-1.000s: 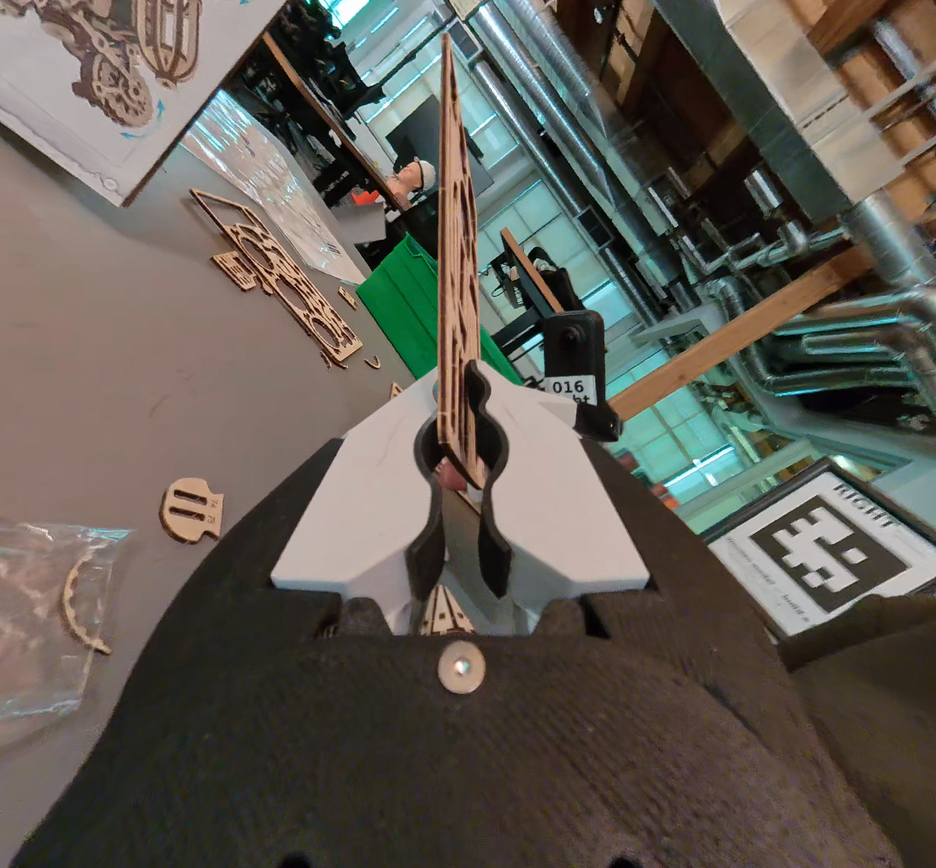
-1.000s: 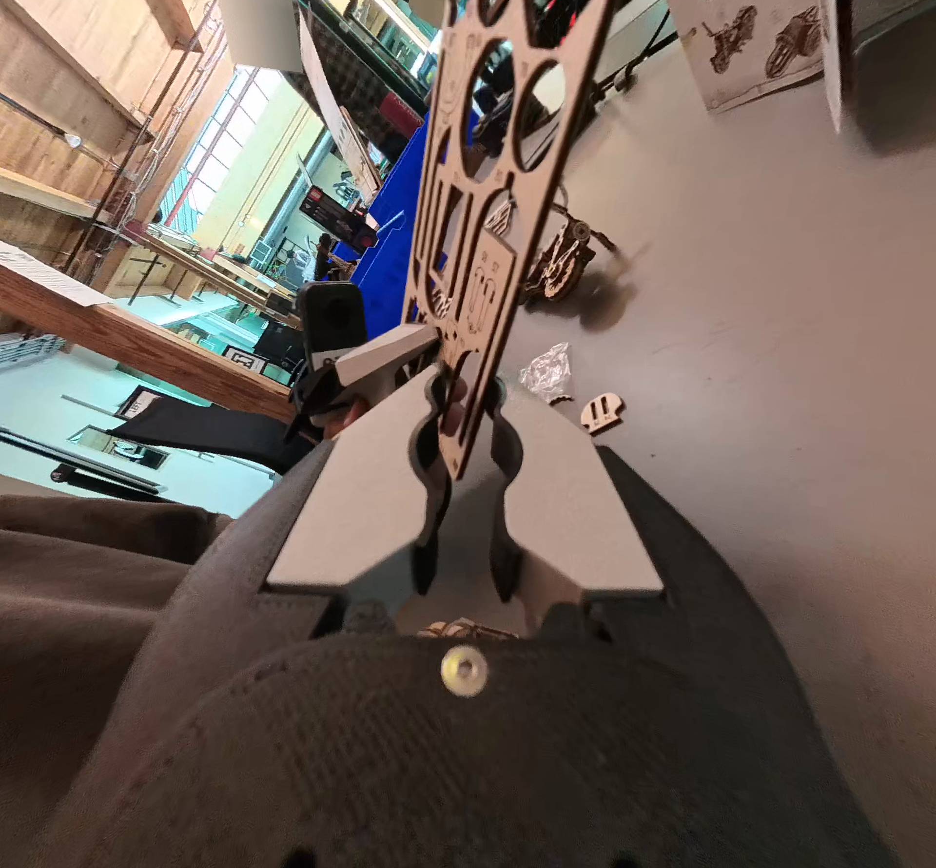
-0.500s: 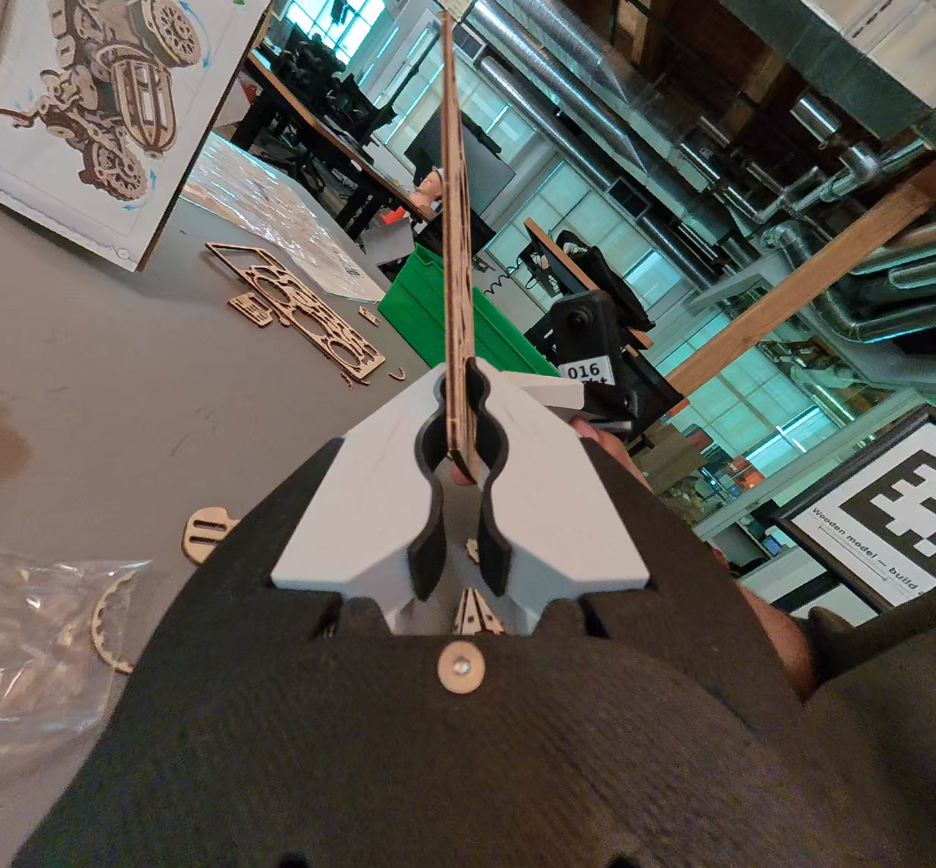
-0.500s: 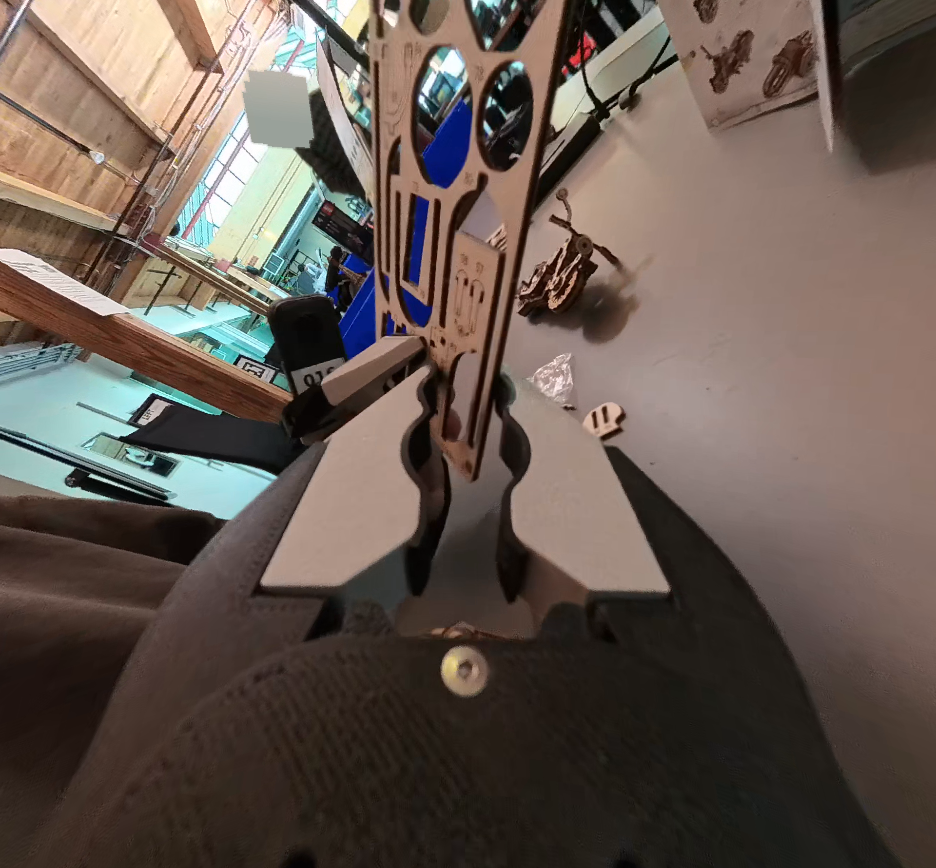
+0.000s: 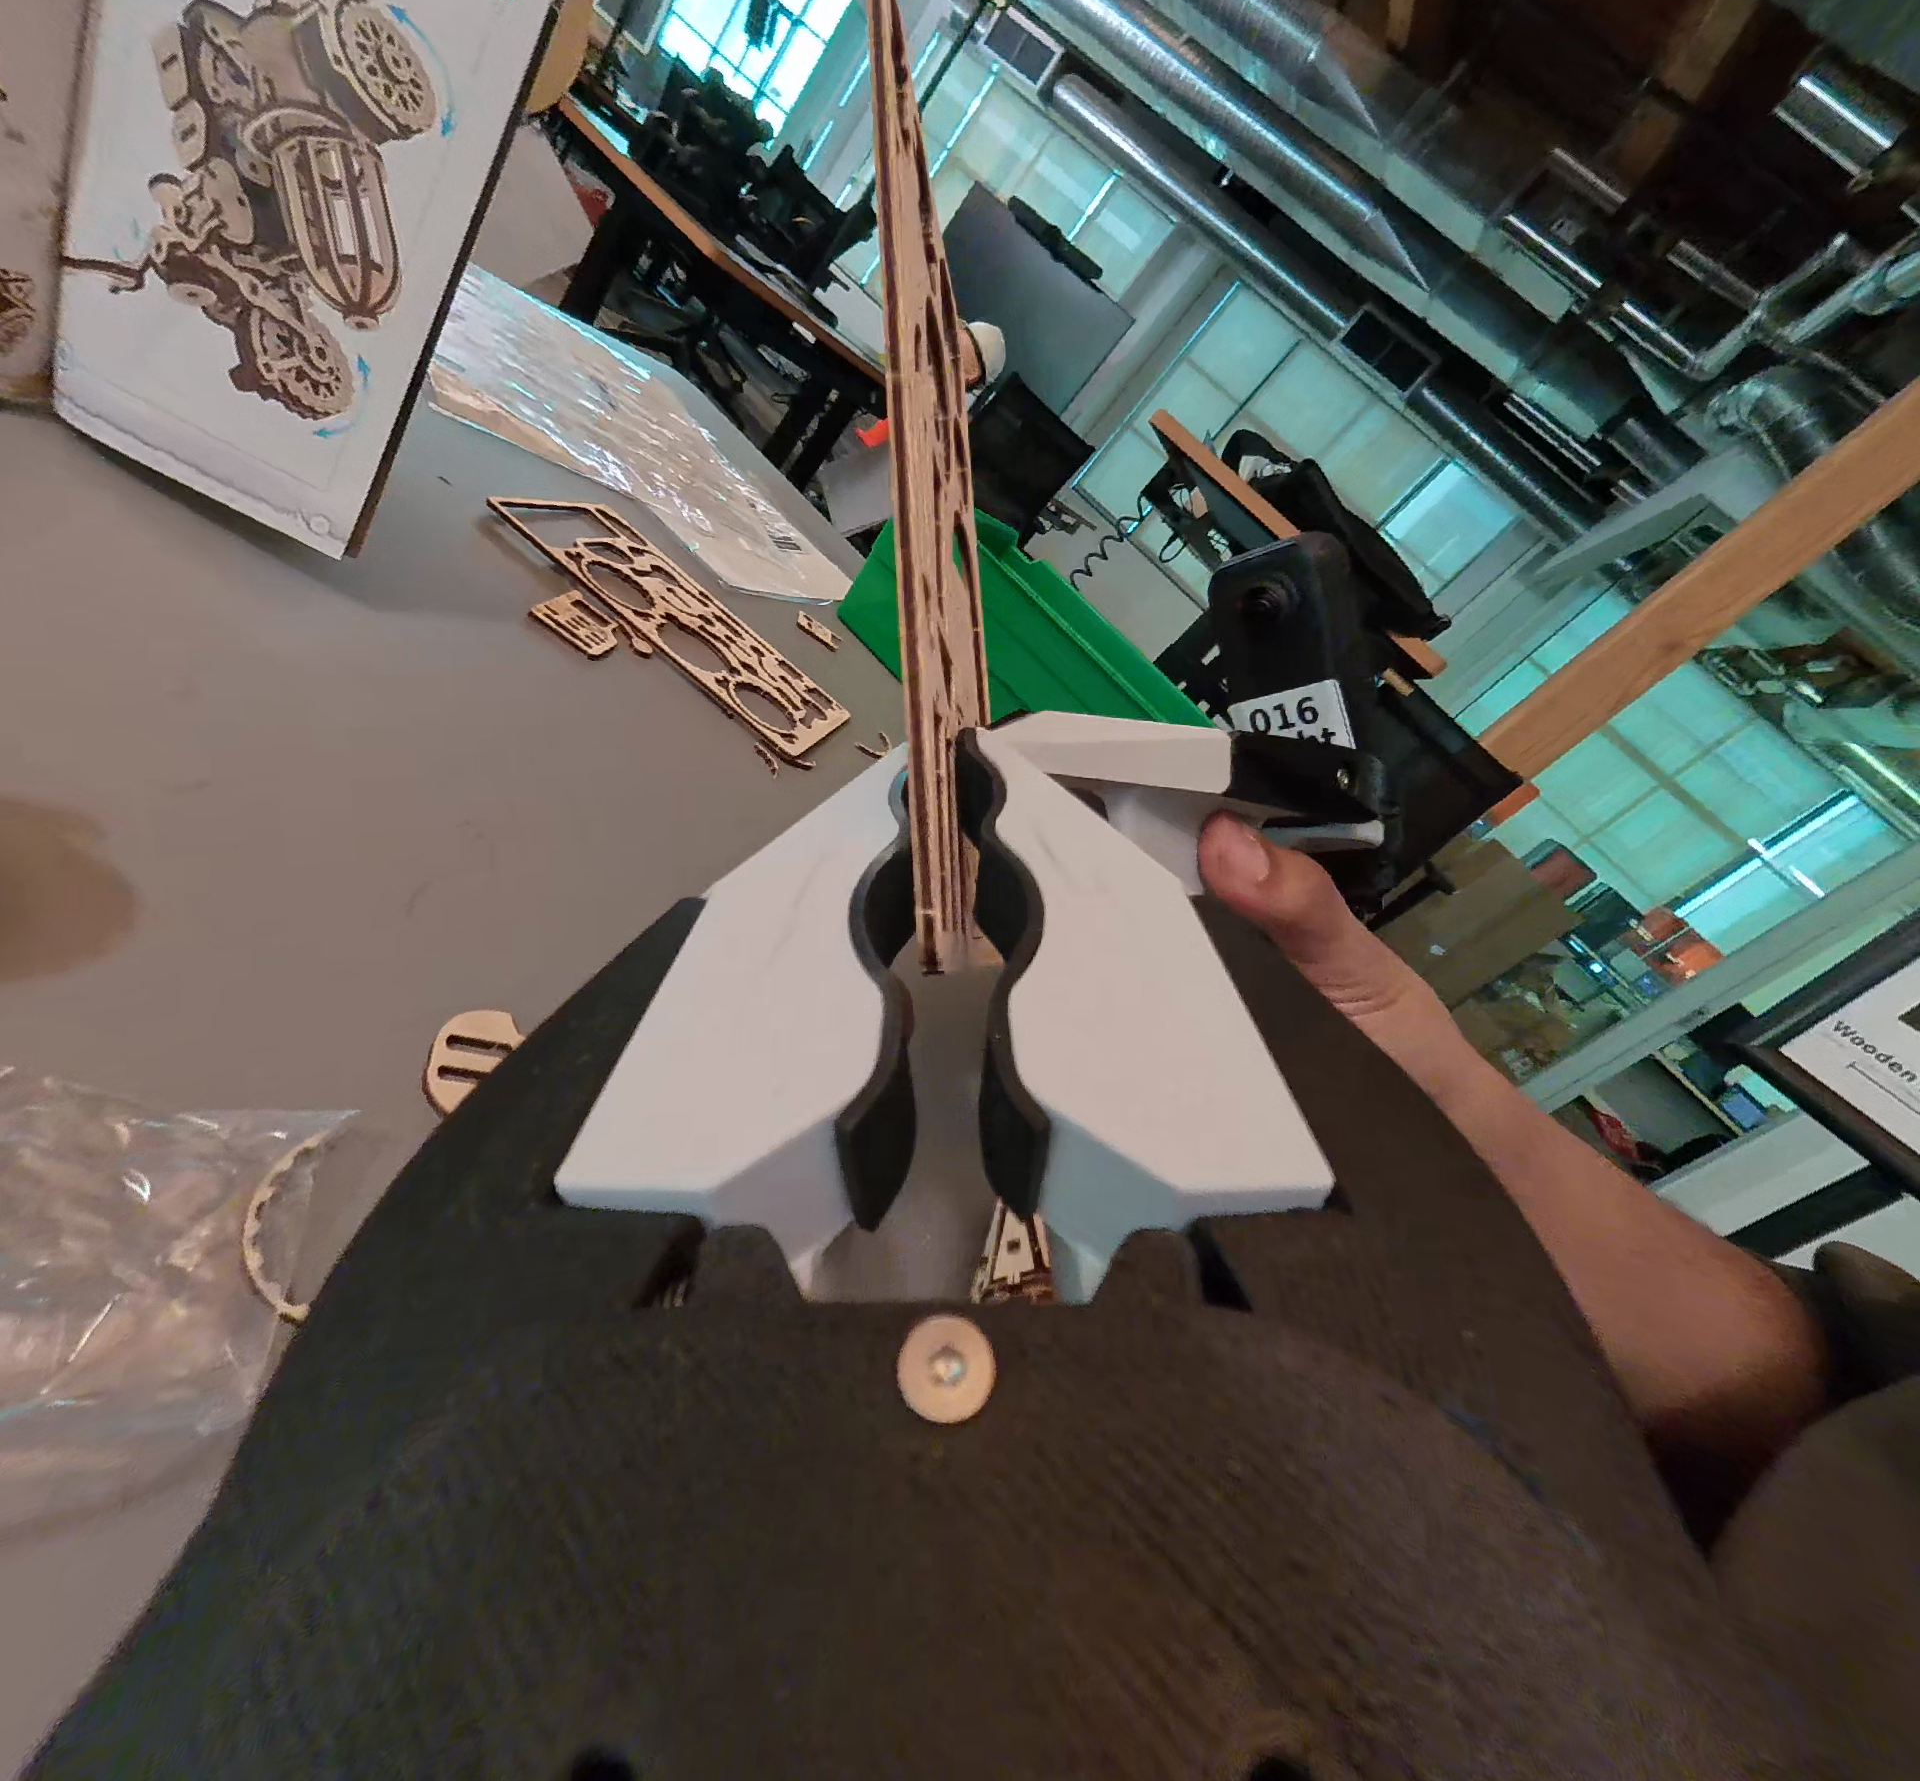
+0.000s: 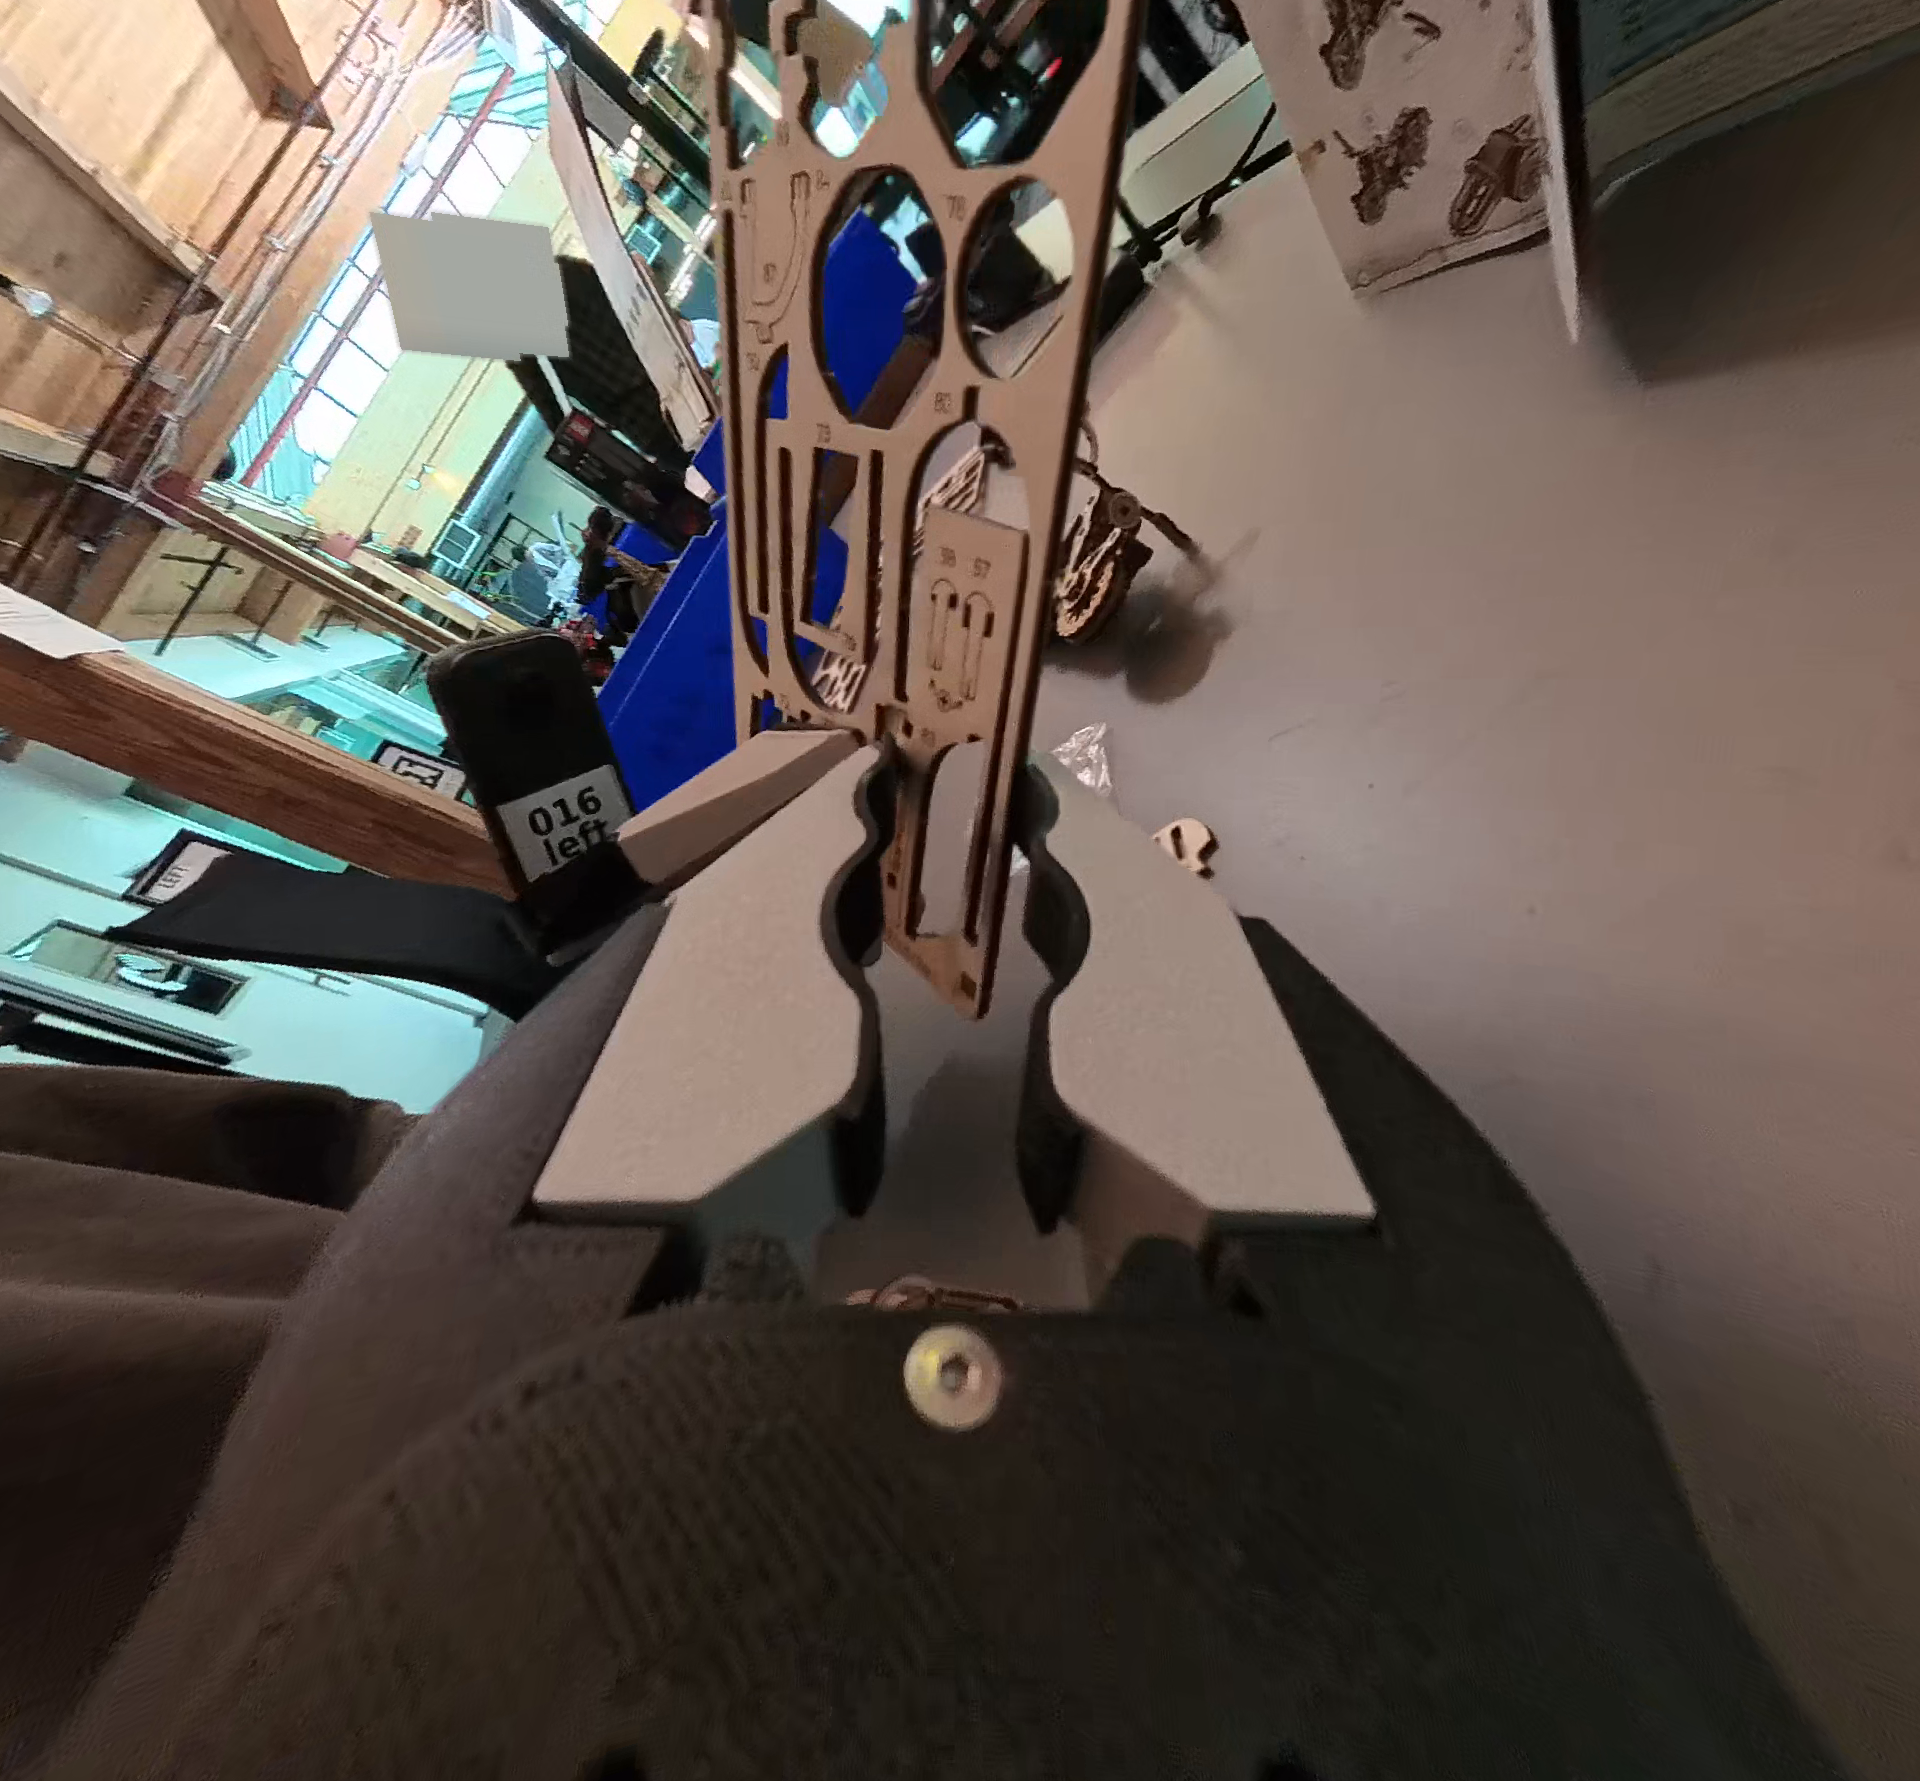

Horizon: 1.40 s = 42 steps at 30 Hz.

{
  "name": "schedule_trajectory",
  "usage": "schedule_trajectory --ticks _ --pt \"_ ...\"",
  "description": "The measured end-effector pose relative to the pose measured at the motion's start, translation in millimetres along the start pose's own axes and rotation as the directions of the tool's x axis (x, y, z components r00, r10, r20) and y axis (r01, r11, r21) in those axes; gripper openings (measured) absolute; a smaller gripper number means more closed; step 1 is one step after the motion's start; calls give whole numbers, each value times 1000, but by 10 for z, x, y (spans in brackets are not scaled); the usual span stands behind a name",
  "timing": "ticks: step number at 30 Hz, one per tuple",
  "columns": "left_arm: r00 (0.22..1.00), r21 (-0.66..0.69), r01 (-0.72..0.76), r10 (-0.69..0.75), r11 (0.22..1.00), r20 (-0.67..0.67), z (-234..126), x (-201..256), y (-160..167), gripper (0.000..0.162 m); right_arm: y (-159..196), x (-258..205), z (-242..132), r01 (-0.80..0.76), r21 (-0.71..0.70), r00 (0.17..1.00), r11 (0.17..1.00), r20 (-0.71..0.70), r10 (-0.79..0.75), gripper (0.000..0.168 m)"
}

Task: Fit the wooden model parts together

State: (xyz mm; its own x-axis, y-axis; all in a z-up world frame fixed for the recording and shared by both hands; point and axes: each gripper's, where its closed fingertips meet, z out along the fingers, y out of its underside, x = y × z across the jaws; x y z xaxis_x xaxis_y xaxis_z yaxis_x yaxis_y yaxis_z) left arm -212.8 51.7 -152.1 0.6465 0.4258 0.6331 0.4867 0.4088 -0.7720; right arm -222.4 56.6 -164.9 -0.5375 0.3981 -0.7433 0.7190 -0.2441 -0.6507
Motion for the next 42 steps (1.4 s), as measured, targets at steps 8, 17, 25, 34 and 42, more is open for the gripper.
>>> schedule_trajectory --ticks 8,17,25,34,42 --pt "997 9 54 -53 999 -62 0 23 -48 1 -25 7 19 69 18 997 997 -44 -68 23" --pt "984 75 159 -151 985 -97 -77 -30 -202 1 169 -67 60 -109 -91 986 990 117 119 39" --pt "982 45 172 -168 984 -85 -46 -51 -140 3 211 -163 80 -132 -104 971 986 188 149 8" --pt "986 -142 136 -148 980 -78 6 -95 104 33 65 -105 -30 -83 -45 983 996 157 89 1" --pt "971 -148 204 -219 968 -93 -19 -138 60 4 60 63 -75 -89 -56 990 994 102 95 13"
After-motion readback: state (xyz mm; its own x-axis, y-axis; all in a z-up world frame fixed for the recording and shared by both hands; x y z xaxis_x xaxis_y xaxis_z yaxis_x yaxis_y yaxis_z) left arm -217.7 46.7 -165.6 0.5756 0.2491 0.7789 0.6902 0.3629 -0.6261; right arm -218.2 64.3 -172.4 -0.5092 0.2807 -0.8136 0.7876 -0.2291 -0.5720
